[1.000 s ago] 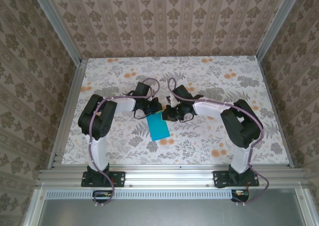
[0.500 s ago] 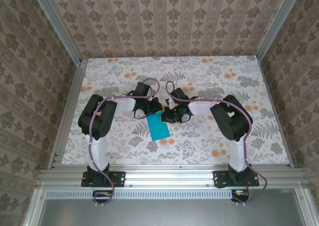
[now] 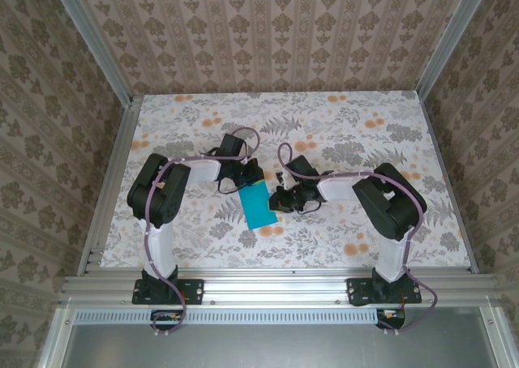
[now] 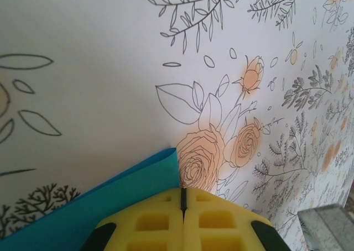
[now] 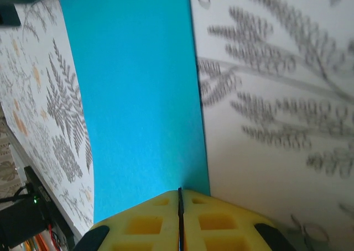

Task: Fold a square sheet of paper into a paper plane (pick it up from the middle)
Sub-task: Fold the square sheet of paper in half at the center of the table, then rotate the square sheet of paper at the center of the table.

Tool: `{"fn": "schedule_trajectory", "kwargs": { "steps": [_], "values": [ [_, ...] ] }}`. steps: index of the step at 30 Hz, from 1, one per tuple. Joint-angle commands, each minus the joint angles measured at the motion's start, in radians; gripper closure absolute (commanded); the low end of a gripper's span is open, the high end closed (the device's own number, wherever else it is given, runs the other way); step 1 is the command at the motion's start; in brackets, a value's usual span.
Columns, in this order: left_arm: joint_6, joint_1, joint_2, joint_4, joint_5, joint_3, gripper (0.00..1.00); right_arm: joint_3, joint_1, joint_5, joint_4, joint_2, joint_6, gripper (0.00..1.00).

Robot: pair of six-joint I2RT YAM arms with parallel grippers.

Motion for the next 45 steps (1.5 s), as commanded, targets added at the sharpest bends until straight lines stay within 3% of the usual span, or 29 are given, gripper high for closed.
{"fn": "schedule_trajectory", "kwargs": {
  "steps": [1,11,16,22,27,33,45],
  "values": [
    [0.021,0.007,0.097,-0.116,-0.135,-0.028,0.95,-0.094,0.037,-0.035,-0.132,-0.025,0.021,0.9],
    [0.041,0.005,0.062,-0.143,-0.108,0.02,0.94,-0.075,0.063,0.066,-0.278,-0.19,-0.041,0.89],
    [0.071,0.005,-0.018,-0.214,-0.077,0.127,0.83,0.039,0.057,0.206,-0.295,-0.258,-0.071,0.84],
    [0.083,0.035,-0.142,-0.298,-0.105,0.201,0.56,0.23,0.06,0.375,-0.346,-0.149,-0.16,0.78],
    [0.062,0.121,-0.265,-0.33,-0.171,0.107,0.46,0.404,0.063,0.419,-0.388,0.004,-0.211,0.74],
    [0.029,0.194,-0.416,-0.329,-0.182,-0.08,0.41,0.566,0.087,0.437,-0.442,0.169,-0.256,0.7],
    [-0.022,0.205,-0.549,-0.278,-0.121,-0.308,0.38,0.688,0.087,0.474,-0.465,0.334,-0.201,0.71]
  ]
}}
